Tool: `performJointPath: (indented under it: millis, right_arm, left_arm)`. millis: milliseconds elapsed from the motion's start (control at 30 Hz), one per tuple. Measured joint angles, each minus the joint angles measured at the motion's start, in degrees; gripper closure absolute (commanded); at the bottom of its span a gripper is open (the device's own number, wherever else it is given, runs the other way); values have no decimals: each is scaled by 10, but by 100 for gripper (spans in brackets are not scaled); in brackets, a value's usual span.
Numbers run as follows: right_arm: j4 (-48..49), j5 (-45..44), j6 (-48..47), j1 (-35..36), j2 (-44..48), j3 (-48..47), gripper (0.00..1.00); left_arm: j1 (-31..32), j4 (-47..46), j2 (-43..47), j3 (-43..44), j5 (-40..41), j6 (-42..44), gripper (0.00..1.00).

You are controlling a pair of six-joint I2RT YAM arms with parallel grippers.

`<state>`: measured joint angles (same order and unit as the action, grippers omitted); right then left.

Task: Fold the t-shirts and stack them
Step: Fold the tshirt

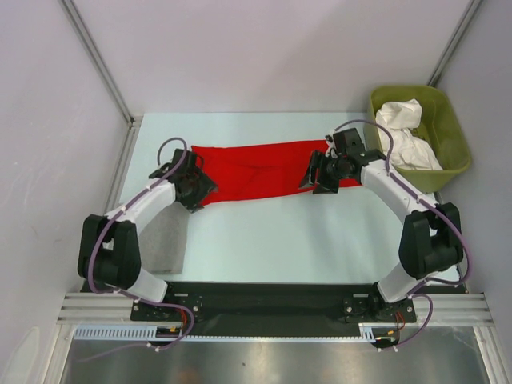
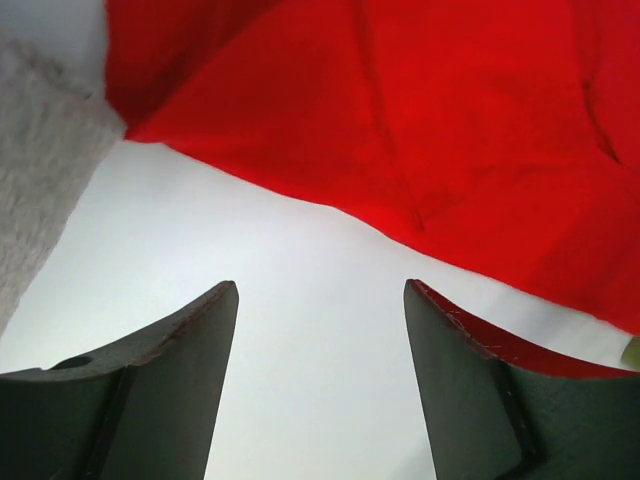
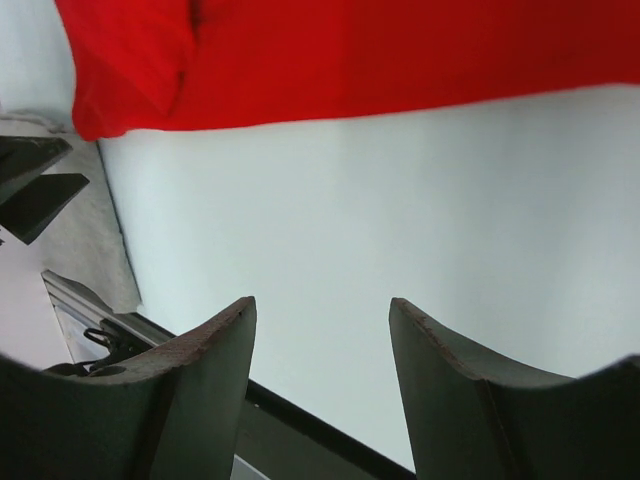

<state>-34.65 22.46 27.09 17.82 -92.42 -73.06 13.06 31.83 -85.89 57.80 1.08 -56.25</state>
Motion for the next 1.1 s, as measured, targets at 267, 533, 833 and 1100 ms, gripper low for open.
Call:
performJointPath:
  millis: [267,533,833,1100]
  right_arm:
    - [-21,-3,-17,-39,75,46,37]
    - [-24,1,-19,-57,125,82,37]
    - [-28,7,-19,-59,122,89,33]
    - [-25,10,-19,-59,76,86,33]
  left_arm:
    - [-1,-17,-42,-23,48,-135,25]
    - [-1,-29,-70,-39,74,-202,27]
    - [-2,-32,-128,8,121,-197,47]
    - [-3,-29,-175,65,150,-142,92]
